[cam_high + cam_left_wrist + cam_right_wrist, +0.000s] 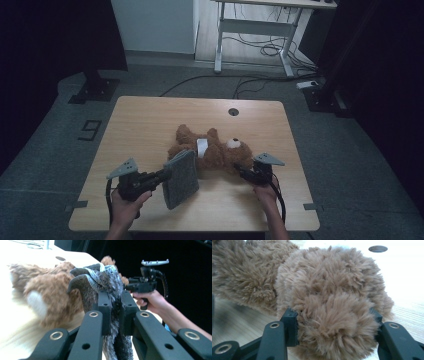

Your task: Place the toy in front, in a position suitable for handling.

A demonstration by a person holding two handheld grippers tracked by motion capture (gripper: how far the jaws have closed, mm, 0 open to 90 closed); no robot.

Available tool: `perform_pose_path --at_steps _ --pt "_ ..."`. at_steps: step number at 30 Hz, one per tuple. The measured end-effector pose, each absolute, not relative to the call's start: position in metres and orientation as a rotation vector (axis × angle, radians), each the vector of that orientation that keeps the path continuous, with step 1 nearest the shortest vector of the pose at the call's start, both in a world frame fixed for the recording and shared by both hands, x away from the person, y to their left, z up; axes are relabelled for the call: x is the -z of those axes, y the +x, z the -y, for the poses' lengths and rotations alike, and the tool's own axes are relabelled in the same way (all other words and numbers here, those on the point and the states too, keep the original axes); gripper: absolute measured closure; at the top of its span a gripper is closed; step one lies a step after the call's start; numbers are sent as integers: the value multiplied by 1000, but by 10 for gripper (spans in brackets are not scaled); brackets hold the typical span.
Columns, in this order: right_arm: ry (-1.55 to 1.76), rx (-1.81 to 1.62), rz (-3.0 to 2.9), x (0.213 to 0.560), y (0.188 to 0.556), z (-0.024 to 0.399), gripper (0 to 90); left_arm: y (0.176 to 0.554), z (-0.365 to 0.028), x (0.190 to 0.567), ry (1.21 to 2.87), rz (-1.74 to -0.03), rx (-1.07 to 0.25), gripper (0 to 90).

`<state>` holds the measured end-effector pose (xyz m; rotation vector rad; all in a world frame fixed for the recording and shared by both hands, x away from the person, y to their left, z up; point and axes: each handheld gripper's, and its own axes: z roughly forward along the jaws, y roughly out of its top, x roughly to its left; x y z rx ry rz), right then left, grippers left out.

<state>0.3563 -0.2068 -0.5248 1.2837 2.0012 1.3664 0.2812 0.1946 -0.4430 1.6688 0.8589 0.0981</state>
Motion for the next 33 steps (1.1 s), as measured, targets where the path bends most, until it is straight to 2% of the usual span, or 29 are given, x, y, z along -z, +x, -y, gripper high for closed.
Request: perform_pose_path --at_steps 12,20,26,33 --pt "1266 -1361 -2016 525 355 207 474 336 -140 420 1727 -831 -102 817" --pt "1264 -1367 -2017 526 355 208 472 378 -113 446 1805 -947 -90 822" --pt "1257 -1368 -2022 527 355 209 472 383 -115 464 1804 -1006 -65 818" --pt "1258 -1368 -2020 527 355 208 472 379 -128 466 1869 -1048 -191 824"
